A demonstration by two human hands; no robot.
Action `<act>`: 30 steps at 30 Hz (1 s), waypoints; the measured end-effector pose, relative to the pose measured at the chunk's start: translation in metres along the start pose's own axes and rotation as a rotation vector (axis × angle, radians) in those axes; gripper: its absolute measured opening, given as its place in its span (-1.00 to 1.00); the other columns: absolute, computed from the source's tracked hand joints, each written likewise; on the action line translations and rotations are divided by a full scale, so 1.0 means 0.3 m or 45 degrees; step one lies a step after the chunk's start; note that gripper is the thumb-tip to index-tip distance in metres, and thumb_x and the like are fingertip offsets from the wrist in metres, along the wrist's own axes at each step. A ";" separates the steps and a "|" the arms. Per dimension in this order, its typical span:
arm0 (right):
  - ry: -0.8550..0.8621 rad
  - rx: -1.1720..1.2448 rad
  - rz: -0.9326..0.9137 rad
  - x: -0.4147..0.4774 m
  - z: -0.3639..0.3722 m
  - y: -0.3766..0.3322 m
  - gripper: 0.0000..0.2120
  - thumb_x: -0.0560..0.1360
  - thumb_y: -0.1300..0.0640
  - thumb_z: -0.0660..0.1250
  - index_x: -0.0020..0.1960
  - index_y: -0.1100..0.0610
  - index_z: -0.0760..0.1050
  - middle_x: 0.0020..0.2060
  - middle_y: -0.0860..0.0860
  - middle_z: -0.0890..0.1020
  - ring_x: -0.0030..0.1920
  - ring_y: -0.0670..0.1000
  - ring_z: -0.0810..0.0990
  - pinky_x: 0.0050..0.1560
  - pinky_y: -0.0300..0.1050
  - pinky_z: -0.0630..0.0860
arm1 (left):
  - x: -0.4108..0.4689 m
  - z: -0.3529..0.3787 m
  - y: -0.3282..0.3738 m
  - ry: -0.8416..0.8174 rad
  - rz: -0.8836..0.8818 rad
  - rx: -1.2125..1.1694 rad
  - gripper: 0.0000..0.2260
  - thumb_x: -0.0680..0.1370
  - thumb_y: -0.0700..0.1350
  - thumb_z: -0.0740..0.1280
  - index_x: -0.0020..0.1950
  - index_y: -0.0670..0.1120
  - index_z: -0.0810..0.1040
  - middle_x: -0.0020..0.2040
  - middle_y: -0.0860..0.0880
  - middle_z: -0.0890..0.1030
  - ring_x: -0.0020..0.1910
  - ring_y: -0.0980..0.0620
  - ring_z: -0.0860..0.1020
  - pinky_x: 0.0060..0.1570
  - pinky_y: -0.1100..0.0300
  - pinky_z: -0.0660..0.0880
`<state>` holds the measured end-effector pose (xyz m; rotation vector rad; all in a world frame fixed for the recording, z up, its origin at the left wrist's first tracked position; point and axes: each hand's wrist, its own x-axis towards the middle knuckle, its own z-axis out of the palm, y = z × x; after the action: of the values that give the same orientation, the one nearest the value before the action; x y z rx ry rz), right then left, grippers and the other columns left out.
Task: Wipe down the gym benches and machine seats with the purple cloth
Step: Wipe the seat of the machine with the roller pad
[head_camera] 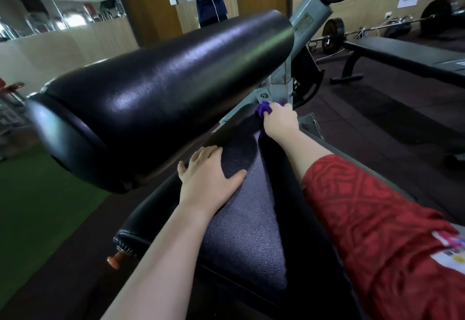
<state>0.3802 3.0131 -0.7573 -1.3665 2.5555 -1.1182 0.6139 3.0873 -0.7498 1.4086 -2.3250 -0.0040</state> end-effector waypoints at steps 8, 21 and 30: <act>-0.082 0.131 -0.423 -0.126 -0.012 0.012 -0.73 0.50 0.03 0.24 0.18 -0.08 0.53 0.15 0.10 0.51 0.22 0.14 0.45 0.20 -0.08 0.41 | -0.001 0.008 -0.002 0.019 0.003 0.014 -0.30 0.41 0.36 0.27 0.44 0.03 0.34 0.47 0.09 0.32 0.48 0.02 0.20 0.42 -0.19 0.11; 0.013 -0.118 0.227 -0.061 -0.053 0.132 -0.60 0.57 -0.07 0.11 0.38 -0.03 0.34 0.26 0.26 0.40 0.26 0.29 0.40 0.36 0.14 0.19 | -0.003 -0.004 -0.001 -0.016 0.014 0.004 -0.29 0.41 0.37 0.27 0.45 0.01 0.33 0.47 0.08 0.32 0.48 0.01 0.20 0.42 -0.20 0.10; -0.085 0.074 -0.499 -0.539 -0.142 0.141 -0.68 0.51 -0.01 0.29 0.26 -0.04 0.49 0.22 0.11 0.48 0.19 0.15 0.48 0.18 -0.06 0.43 | -0.006 0.003 0.001 0.032 0.041 0.035 -0.33 0.43 0.34 0.25 0.43 -0.01 0.35 0.45 0.06 0.34 0.47 -0.01 0.23 0.41 -0.22 0.12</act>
<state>0.4344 3.1717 -0.7979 -1.9087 2.2467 -1.1575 0.6139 3.0889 -0.7511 1.3765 -2.3353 0.0553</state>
